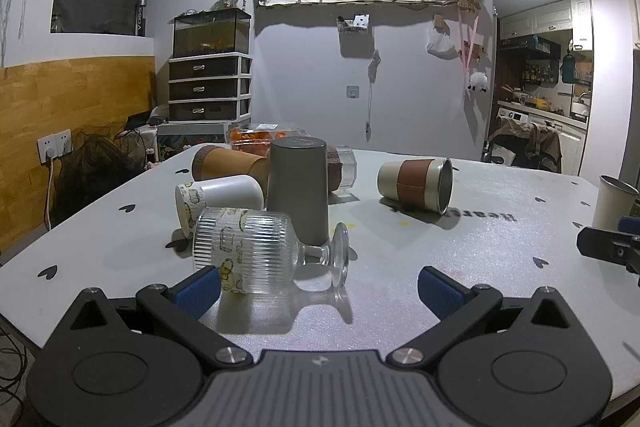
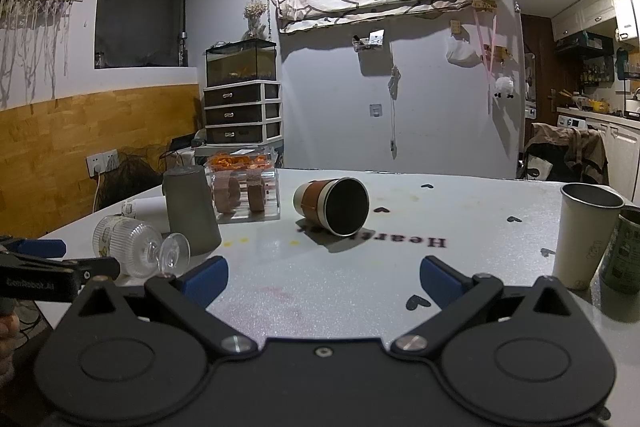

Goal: Flip cup upright

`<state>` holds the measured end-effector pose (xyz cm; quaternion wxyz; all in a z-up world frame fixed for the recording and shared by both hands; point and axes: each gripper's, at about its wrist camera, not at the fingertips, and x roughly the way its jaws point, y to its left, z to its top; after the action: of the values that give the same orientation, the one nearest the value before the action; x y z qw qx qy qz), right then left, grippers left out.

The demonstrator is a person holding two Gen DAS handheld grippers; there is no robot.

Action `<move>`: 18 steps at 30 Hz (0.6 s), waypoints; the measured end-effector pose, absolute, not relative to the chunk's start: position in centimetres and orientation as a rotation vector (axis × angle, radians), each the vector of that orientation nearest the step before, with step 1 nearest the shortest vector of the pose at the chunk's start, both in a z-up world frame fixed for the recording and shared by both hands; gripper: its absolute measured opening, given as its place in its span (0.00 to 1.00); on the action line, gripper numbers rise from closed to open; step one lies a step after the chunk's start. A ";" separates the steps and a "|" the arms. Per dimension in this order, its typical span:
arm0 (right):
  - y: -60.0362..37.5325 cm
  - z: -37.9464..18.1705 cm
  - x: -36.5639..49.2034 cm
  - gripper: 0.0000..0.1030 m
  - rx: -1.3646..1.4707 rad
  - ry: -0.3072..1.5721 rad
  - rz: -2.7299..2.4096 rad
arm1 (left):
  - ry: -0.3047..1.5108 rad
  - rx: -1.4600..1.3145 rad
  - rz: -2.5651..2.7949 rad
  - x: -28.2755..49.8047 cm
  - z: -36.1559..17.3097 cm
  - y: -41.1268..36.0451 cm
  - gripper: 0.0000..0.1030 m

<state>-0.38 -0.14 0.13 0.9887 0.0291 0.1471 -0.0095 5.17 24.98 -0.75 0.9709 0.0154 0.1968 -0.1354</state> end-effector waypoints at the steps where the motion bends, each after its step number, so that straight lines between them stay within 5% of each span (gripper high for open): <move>1: -0.1 0.1 -0.4 1.00 0.058 0.295 -0.020 | 0.397 0.030 -0.273 5.2 -0.8 25.0 1.00; 18: -0.1 0.2 -0.5 1.00 0.060 0.294 -0.019 | 0.399 0.028 -0.273 5.4 -1.1 25.2 1.00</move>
<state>-0.50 -0.15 0.15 0.9887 0.0300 0.1465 -0.0095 5.41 25.18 -1.07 0.9708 0.0139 0.1976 -0.1350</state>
